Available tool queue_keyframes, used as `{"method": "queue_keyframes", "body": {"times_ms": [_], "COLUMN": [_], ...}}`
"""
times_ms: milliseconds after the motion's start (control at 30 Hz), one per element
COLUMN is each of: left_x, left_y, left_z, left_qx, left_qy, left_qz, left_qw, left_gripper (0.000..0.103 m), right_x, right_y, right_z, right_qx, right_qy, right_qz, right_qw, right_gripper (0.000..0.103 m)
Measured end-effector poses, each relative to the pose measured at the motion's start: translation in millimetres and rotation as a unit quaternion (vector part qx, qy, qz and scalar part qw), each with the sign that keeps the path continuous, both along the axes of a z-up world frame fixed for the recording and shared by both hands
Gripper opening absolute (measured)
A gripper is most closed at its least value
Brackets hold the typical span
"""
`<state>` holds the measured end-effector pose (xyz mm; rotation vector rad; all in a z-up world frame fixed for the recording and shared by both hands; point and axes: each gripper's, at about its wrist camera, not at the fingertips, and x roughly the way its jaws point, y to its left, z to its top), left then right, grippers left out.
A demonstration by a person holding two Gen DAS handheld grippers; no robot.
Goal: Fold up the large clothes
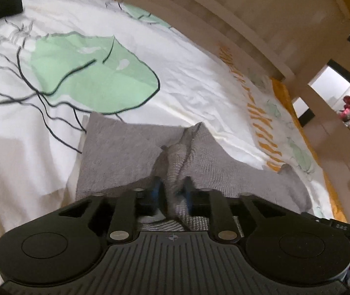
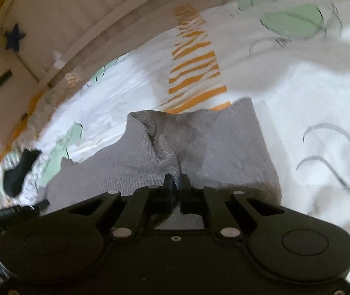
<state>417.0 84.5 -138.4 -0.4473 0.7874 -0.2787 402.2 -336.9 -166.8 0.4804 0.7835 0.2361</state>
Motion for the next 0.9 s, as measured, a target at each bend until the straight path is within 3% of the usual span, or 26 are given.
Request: {"method": "queue_keyframes", "body": {"times_ms": [33, 100, 167, 333, 500, 633, 767, 900], "left_x": [-3, -13, -21, -33, -37, -37, -35, -32], "left_y": [-3, -10, -17, -48, -73, -74, -71, -73], "left_z": [6, 20, 32, 45, 30, 12, 11, 9], "left_qx": [0.017, 0.063, 0.093, 0.123, 0.149, 0.166, 0.171, 0.166], "left_qy": [-0.01, -0.041, -0.073, -0.111, -0.091, -0.049, -0.049, -0.047], "left_qz": [0.002, 0.002, -0.004, -0.065, -0.141, -0.164, -0.169, -0.173], "left_qw": [0.9998, 0.9972, 0.9929, 0.984, 0.9745, 0.9713, 0.9694, 0.9698], "left_gripper": [0.033, 0.036, 0.043, 0.048, 0.049, 0.053, 0.057, 0.065], "right_x": [-1, -5, -11, -26, -35, -46, -63, -58], "right_y": [3, 9, 19, 56, 109, 145, 167, 161], "right_z": [4, 13, 26, 51, 44, 16, 12, 11], "right_qx": [-0.01, -0.036, -0.067, -0.113, -0.13, -0.203, -0.285, -0.275], "right_qy": [-0.006, -0.026, -0.062, -0.136, -0.139, -0.097, -0.131, -0.127], "right_qz": [-0.002, -0.006, -0.005, 0.051, 0.161, 0.235, 0.256, 0.25], "right_qw": [1.0, 0.999, 0.996, 0.983, 0.968, 0.945, 0.914, 0.92], "right_gripper": [0.025, 0.056, 0.061, 0.061, 0.06, 0.062, 0.067, 0.069]}}
